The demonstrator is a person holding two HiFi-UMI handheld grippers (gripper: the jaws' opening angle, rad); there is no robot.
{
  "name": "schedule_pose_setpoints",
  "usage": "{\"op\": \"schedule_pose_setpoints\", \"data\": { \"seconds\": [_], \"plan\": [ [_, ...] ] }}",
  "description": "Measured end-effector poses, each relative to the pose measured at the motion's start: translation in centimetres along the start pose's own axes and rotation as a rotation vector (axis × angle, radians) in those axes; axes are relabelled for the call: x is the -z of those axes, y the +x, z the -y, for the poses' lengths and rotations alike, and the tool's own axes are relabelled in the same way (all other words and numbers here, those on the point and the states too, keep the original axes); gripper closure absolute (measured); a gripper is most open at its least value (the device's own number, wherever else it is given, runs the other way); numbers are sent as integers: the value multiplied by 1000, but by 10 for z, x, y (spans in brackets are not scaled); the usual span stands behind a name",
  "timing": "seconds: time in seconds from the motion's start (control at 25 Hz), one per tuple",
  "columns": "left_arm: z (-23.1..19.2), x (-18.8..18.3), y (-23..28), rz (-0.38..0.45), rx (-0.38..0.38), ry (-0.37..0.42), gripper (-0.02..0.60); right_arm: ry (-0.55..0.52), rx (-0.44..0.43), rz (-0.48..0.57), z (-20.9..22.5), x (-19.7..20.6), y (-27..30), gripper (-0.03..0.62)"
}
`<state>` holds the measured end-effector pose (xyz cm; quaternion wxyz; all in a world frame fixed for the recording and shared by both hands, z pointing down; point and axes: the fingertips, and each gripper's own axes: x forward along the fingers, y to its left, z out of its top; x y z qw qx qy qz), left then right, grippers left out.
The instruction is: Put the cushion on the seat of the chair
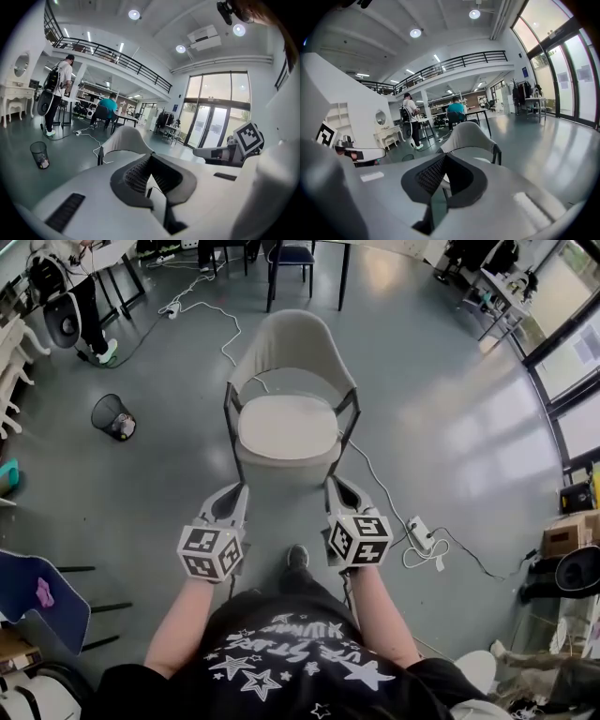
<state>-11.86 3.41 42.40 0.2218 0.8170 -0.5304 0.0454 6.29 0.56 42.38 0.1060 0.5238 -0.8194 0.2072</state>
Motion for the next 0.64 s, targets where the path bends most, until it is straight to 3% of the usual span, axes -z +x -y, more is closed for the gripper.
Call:
{"op": "schedule_pose_setpoints", "data": {
  "seconds": [0.64],
  "plan": [
    [11, 13, -77, 43, 35, 18, 575, -19, 38, 37, -53, 28, -61, 591]
  ]
}}
